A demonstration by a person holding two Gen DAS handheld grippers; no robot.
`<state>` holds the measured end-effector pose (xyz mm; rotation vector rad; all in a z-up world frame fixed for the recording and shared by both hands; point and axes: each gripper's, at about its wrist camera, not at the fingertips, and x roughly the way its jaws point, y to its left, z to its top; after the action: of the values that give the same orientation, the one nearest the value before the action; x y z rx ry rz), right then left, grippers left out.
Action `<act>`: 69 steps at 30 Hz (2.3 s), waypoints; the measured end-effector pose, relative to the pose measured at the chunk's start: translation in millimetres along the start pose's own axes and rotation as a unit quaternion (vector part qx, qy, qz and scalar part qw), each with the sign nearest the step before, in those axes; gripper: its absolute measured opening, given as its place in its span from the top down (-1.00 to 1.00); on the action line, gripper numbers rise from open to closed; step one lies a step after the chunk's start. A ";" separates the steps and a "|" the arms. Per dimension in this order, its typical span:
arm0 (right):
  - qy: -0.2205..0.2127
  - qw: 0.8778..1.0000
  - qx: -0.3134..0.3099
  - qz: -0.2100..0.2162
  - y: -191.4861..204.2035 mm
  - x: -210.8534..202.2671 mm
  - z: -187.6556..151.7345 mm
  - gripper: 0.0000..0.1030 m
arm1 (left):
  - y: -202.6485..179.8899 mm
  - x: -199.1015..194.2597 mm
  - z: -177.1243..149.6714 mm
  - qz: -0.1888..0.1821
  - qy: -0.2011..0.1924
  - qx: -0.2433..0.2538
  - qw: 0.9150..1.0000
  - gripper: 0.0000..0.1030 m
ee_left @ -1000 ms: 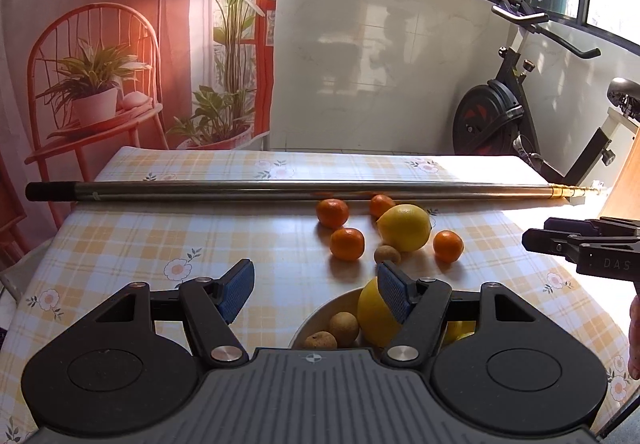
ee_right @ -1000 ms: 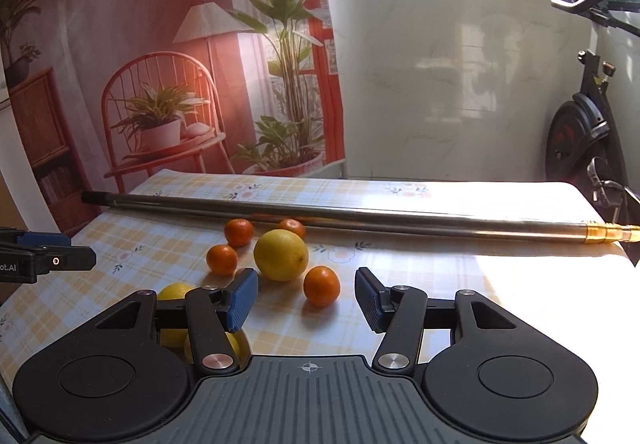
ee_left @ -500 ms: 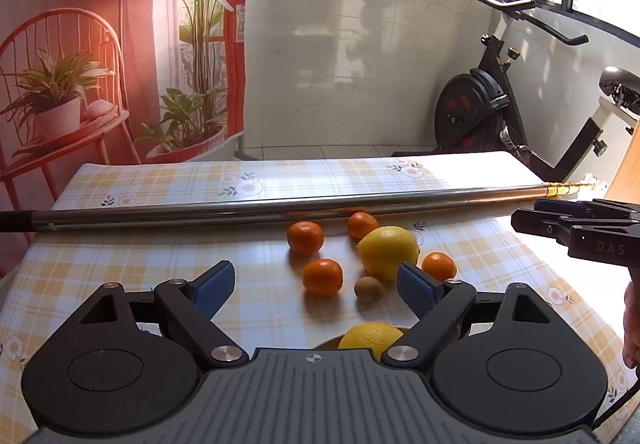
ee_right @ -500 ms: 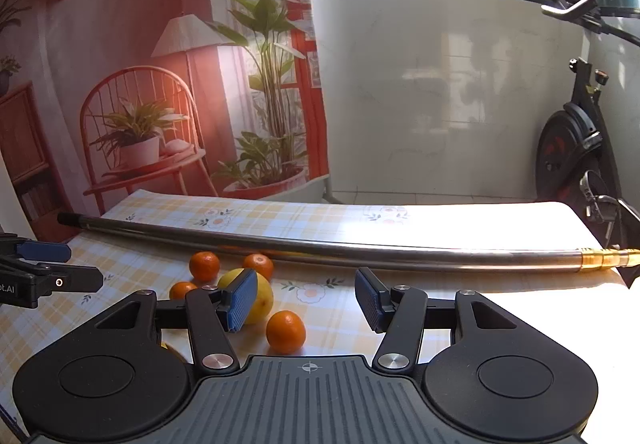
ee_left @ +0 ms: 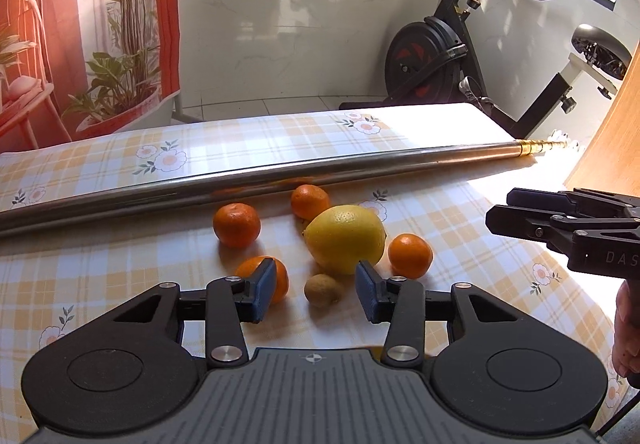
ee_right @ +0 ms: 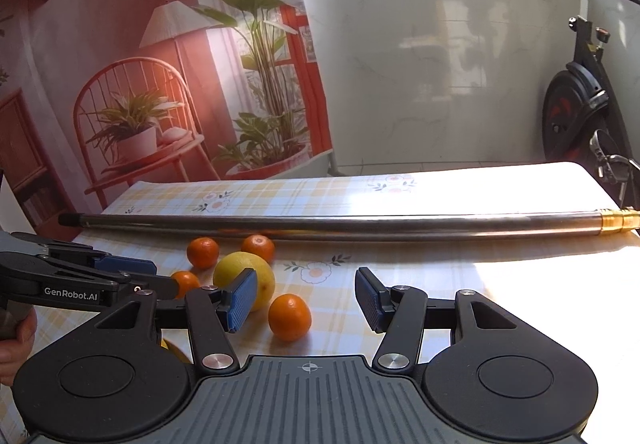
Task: Organize fruits
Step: 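Move both open tools from the plate back toward the remaining fruit, then grasp a brown kiwi with the left tool, then grasp an orange mandarin with the right tool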
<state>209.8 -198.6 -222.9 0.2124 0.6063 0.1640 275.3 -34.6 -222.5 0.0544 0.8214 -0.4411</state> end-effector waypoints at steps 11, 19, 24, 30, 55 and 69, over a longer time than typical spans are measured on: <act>0.010 1.000 0.009 -0.004 -6.8 8.6 -7.0 0.01 | -3.4 36.9 0.3 -0.013 0.058 0.030 0.998 0.14; 0.016 1.000 0.019 -0.003 -11.4 13.9 -11.7 0.01 | -5.1 48.1 1.9 -0.008 0.076 0.042 0.996 0.23; 0.019 1.000 0.022 -0.002 -12.5 14.4 -14.9 0.01 | -5.3 54.7 2.3 -0.004 0.088 0.043 0.995 0.25; 0.028 0.999 0.024 0.002 -13.9 17.0 -19.1 0.01 | -5.1 55.6 1.5 -0.002 0.087 0.049 0.995 0.40; 0.101 0.991 -0.077 0.032 20.8 79.7 -14.1 0.11 | -9.6 -20.1 -20.6 0.027 -0.012 0.019 0.999 0.40; 0.110 0.991 -0.067 0.035 20.7 76.8 -20.8 0.38 | -3.2 -51.8 -49.0 0.026 -0.019 -0.017 0.999 0.40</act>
<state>258.1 -159.1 -276.5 0.0846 0.8054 0.2975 209.1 -8.3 -218.5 0.0356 0.7879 -0.3787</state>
